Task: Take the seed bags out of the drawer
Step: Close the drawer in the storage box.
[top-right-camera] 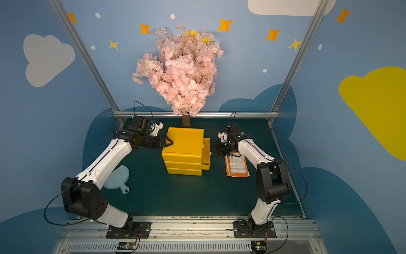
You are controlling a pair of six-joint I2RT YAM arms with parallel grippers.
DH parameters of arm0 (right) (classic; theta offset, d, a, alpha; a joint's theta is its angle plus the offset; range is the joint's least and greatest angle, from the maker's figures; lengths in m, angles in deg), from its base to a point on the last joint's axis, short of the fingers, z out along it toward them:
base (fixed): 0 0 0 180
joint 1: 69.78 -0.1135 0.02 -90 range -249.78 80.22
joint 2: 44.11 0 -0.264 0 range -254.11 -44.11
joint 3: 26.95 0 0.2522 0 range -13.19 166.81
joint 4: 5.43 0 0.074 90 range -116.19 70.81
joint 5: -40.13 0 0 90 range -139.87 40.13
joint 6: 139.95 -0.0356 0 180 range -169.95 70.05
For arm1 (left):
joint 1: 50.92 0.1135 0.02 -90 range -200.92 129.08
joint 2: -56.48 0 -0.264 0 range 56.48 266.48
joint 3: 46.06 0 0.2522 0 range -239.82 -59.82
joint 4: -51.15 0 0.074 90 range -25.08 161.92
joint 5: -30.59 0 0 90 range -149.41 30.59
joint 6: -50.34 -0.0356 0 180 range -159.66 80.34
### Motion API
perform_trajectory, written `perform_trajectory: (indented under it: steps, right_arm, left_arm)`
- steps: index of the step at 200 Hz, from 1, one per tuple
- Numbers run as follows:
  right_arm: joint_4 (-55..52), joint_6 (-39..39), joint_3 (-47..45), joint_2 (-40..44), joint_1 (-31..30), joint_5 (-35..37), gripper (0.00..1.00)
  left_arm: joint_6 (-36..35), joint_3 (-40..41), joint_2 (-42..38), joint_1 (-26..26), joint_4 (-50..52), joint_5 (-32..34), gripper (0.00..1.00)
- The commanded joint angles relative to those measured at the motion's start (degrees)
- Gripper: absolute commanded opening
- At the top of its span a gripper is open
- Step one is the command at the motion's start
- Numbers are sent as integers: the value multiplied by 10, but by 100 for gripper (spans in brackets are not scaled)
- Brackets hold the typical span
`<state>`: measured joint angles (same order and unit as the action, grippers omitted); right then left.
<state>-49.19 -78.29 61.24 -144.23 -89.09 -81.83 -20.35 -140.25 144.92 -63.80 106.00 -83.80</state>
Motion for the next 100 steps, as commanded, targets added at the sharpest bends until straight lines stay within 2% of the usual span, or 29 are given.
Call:
perform_trajectory:
  steps: [1,100]
  right_arm:
    - [40,-27,11,-24,-18,-32,34]
    - [65,-62,71,-88,-84,-43,34]
  left_arm:
    - [-13,18,-4,-5,51,11,58]
    - [-24,24,-15,11,60,30,61]
